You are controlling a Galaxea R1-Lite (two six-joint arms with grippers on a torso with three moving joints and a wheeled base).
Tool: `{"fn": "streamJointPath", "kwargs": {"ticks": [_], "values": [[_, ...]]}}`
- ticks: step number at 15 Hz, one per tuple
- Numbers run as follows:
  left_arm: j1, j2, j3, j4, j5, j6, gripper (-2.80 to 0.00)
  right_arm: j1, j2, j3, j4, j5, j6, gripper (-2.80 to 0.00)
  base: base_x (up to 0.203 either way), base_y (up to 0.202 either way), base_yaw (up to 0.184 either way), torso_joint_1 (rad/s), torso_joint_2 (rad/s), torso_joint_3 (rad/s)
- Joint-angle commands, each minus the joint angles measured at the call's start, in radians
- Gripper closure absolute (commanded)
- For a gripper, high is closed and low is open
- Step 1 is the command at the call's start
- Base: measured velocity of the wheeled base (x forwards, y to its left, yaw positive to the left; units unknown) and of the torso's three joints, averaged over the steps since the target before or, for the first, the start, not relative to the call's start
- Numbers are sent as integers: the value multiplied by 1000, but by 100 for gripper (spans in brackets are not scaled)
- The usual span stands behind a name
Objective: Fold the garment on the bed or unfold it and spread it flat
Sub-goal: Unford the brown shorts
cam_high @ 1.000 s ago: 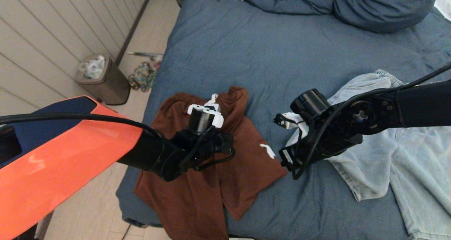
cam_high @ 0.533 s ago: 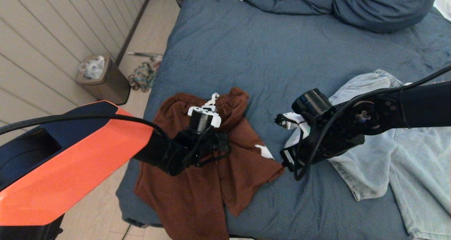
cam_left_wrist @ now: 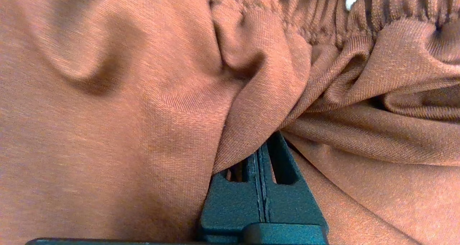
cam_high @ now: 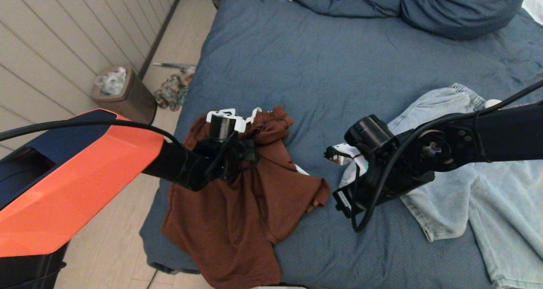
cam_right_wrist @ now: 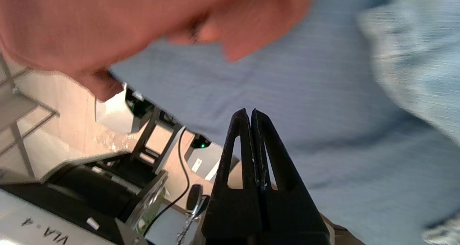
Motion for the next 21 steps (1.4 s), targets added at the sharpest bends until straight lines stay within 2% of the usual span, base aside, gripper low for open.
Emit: {"fn": "streamJointPath", "kwargs": {"ticks": [1, 2, 4, 11, 17, 19, 20, 21], "values": [[1, -8, 9, -4, -1, -3, 0, 31, 25, 12, -28, -20, 8, 0, 0, 0, 0, 0, 0, 0], [-2, -7, 12, -6, -1, -3, 0, 43, 31, 30, -69, -55, 11, -280, 0, 0, 0, 0, 0, 0], [-12, -7, 15, -7, -2, -3, 0, 64, 55, 49, -141, -100, 21, -280, 0, 0, 0, 0, 0, 0], [-41, -4, 30, -15, -1, -5, 0, 85, 136, -3, -193, -103, 76, -280, 0, 0, 0, 0, 0, 0], [-43, -2, 32, -21, -2, -10, 0, 85, 181, -1, -271, -109, 85, -280, 0, 0, 0, 0, 0, 0], [-43, -4, 30, -22, -2, -11, 0, 85, 186, -2, -277, -150, 104, -280, 0, 0, 0, 0, 0, 0], [-43, -2, 30, -22, -2, -11, 0, 85, 187, -2, -284, -182, 105, 0, 0, 0, 0, 0, 0, 0], [-43, -2, 30, -21, -2, -11, 0, 85, 188, -1, -305, -203, 107, 0, 0, 0, 0, 0, 0, 0]]}}
